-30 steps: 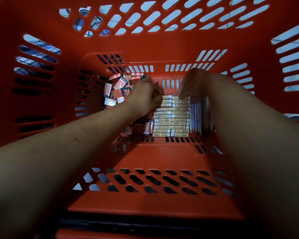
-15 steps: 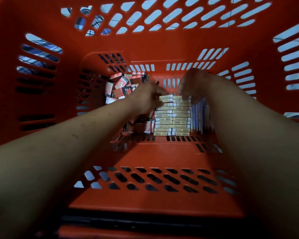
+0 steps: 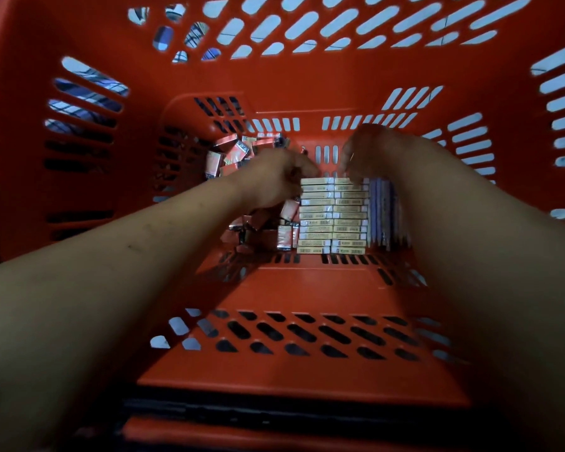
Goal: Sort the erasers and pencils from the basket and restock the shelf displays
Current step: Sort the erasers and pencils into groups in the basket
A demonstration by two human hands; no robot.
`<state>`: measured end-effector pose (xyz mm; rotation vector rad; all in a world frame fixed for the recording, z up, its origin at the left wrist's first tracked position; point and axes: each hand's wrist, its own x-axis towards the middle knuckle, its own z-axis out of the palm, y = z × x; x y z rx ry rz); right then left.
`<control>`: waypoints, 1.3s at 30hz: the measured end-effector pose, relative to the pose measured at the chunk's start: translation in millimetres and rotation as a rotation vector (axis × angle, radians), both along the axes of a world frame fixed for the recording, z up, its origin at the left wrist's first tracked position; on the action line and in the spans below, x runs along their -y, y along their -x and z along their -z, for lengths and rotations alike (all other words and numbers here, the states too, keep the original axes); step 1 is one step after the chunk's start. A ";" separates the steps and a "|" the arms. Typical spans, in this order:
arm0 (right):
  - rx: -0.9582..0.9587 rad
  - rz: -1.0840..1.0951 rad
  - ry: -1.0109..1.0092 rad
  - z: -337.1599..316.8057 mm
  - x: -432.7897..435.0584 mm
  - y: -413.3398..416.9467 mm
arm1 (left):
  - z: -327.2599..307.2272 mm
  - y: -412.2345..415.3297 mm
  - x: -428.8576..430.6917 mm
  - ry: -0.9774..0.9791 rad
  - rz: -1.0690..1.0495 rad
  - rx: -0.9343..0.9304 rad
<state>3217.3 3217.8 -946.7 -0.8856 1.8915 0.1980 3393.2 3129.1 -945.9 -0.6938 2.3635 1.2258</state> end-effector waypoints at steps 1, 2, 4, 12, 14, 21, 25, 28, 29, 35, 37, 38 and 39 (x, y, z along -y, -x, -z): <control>-0.014 -0.006 0.025 -1.7 0.5 -1.4 | -3.5 -1.3 3.4 0.016 -0.011 0.003; -0.028 -0.012 0.050 -3.3 1.8 -2.9 | -8.4 -2.7 7.3 0.035 -0.025 0.010; -0.038 0.002 0.148 -10.2 7.1 -9.9 | -20.3 -4.8 13.8 0.096 0.007 0.035; 0.109 -0.337 0.285 -14.9 28.1 -71.4 | -22.5 -37.4 -16.2 0.335 0.801 0.323; 0.037 -0.460 0.286 -9.5 25.7 -81.3 | -13.5 -55.2 -29.4 0.441 0.999 0.240; -0.119 -0.594 0.283 -3.7 15.7 -90.8 | 16.7 -78.6 -36.0 0.688 1.240 -0.047; -0.145 -0.623 0.267 -3.1 17.0 -93.2 | 7.5 -71.3 -41.2 0.664 1.197 0.081; -0.153 -0.632 0.278 -0.2 16.4 -96.7 | 14.4 -74.7 -45.2 0.723 1.140 0.104; -0.155 -0.629 0.289 0.2 15.9 -97.1 | 15.9 -75.5 -46.8 0.719 1.109 0.085; -0.064 -0.506 0.341 0.6 17.4 -93.5 | 13.2 -73.4 -51.0 0.765 1.114 0.026; 0.004 -0.346 0.388 1.1 20.9 -85.8 | 9.8 -73.1 -48.3 0.723 1.103 0.054; 0.034 -0.278 0.413 0.6 23.0 -81.9 | 7.6 -73.1 -46.8 0.714 1.117 0.077; 0.064 -0.228 0.433 -1.1 25.1 -78.7 | 7.7 -73.8 -44.4 0.720 1.133 0.065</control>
